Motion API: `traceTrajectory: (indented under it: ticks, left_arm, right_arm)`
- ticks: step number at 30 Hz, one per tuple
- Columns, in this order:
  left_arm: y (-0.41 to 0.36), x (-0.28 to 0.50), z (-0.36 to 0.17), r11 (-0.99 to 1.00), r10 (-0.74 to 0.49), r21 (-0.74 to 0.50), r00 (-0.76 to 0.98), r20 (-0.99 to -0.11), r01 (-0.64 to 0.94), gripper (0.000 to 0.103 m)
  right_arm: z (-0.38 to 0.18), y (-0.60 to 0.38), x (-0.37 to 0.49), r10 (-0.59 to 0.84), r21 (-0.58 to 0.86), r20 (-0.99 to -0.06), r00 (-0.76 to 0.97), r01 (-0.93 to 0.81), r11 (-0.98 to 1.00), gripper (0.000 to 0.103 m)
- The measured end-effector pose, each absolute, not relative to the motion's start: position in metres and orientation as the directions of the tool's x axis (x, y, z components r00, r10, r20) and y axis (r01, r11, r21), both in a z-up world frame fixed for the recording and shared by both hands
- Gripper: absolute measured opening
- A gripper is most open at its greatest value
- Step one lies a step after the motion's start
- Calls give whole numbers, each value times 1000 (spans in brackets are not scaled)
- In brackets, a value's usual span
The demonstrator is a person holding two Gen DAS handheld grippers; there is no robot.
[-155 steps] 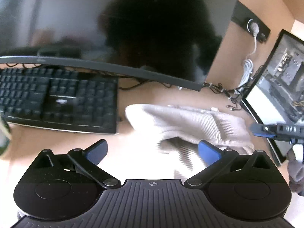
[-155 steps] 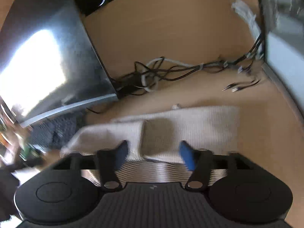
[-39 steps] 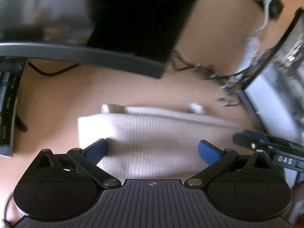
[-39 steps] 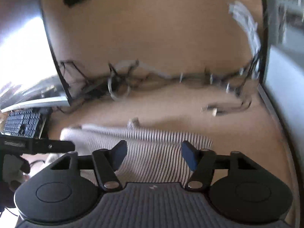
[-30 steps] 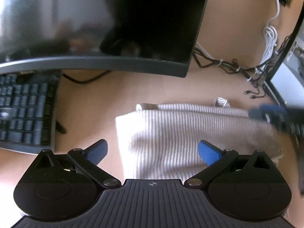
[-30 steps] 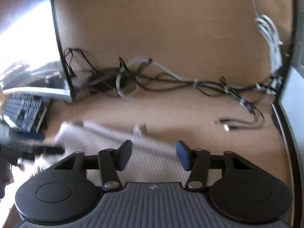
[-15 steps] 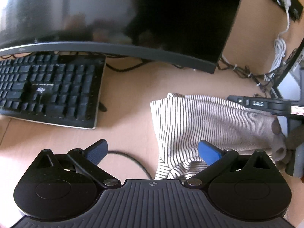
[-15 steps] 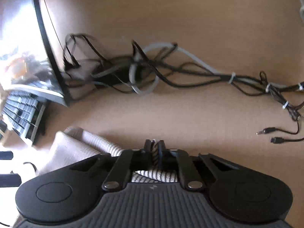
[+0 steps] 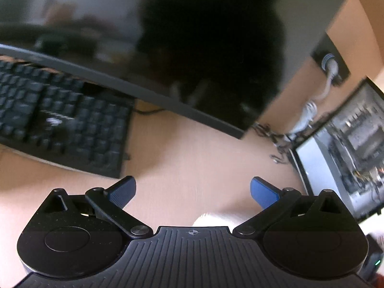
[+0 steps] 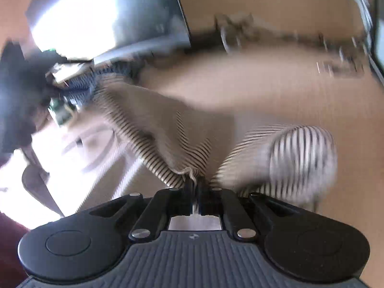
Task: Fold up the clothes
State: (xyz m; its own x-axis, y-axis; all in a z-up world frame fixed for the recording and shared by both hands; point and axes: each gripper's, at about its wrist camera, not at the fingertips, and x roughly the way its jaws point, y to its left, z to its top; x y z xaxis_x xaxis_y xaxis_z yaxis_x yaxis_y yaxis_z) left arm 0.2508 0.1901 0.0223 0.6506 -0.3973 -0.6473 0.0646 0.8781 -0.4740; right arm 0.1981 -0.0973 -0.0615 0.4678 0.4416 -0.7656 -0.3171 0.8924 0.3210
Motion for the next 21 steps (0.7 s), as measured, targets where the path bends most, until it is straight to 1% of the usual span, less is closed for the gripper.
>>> traceTrajectory:
  ticks: [2,3,5,7,8,9,10,13,16,19,21]
  left_arm:
    - [172,258,17,880,-426,-461,618,-661,113,103]
    - [162,261,12,883,-435,-449,594,-677,135,103]
    - [144,263,1,894,-437,-414,543,-716,174,103]
    - [131,260,-10,906,-424,-365,497,-757,217,103]
    - [126,258,-16,911,-412,-337,477,-777,237,103]
    - [123,254,-22,917,-393,-306,457,-798,256,103]
    - [121,251,-28,921,-379,-284,439,-814,268,103]
    - [123,243,-41,919,-370,-273,384,-846,284,103]
    - [132,238,-40,911,-397,-310,370,-840,271,103]
    - [141,239,-37,871,-491,-449,357,-795,197,103]
    - [144,242,-43,820,-566,-557,327,-757,130,103]
  right_arm:
    - [-64,-96,186,419,292,-775,473,-320,901,3]
    - [-59,-98,181,414,283,-770,486,-321,904,5]
    - [-47,-109,175,406,280,-750,522,-306,910,13]
    - [-39,-123,176,385,287,-736,556,-260,922,39]
    - [-36,-131,176,374,290,-729,573,-236,927,46]
    - [-32,-138,177,362,294,-722,589,-213,932,61]
    - [-28,-145,177,350,298,-715,605,-189,936,70]
    - [-17,-167,178,310,311,-694,650,-118,943,72]
    - [-14,-185,181,287,343,-683,672,-52,938,72]
    - [-41,-184,196,342,428,-709,617,-9,904,72]
    - [-52,-180,204,368,445,-720,588,-15,895,72]
